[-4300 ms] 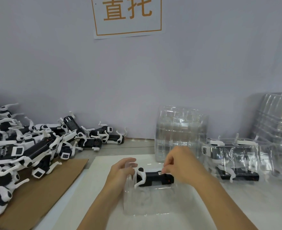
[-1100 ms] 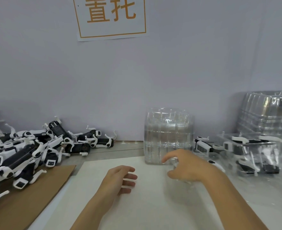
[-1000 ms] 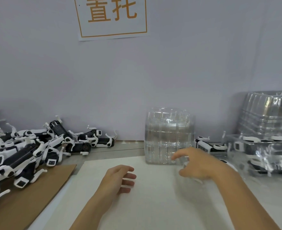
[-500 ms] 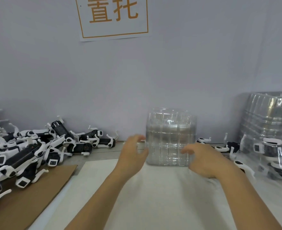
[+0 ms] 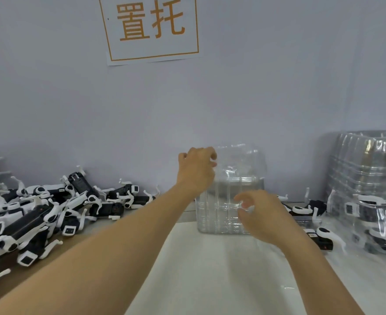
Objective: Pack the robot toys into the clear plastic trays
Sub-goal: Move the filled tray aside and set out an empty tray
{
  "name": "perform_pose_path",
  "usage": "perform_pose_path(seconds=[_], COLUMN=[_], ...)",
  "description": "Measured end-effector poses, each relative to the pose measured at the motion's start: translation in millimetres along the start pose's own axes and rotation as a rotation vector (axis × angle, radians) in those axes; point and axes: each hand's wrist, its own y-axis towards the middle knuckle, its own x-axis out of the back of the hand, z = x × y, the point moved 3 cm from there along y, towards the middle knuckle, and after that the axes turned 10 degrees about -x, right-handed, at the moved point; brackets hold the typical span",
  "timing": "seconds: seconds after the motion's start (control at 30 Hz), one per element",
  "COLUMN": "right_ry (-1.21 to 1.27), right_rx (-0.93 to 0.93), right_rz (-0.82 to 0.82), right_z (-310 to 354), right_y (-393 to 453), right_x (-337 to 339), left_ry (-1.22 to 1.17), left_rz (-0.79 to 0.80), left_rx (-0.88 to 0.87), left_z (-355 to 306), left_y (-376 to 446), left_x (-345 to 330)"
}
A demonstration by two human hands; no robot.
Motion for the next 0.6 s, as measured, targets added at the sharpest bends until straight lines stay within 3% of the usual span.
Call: perform_pose_path(seconds=[0.07,0.13,0.3,0.37,0.47,0.6], right_ry=[0.094,0.215,0.497,0.593,0.674,0.593], right_rx=[-0.005,-0.015,-0.099,-0.145,-0.165,-0.144], right_rz=[-0.051,-0.103,-0.258,-0.284,-0.248,-0.192], right_z=[0.9,1.9,-4.3,-10.9,-13.1,-6.9], right_y=[2.2,3.7,5.8,4.4,1.2,0.8], right_x=[2.9,6.5,23.8,32.3,39.5,31.5], left_ry=[-0.154,-0.313,-0.455,-0.475,-0.486,-0.292], left_rz=[-0.244,-0.389,-0.434,-0.304,0.019,0.681], left_rx=[0.048,0.098,0.168,0.153,0.102,0.1], left_z=[-2.3,-5.1,-6.6,-0.8,7.6,18.6], left_y=[-8.3,-19.8,-64.9,-88.4,-121.9,-148.0], left_x=[14.1,27.7,63.4,73.7,81.6,79.1])
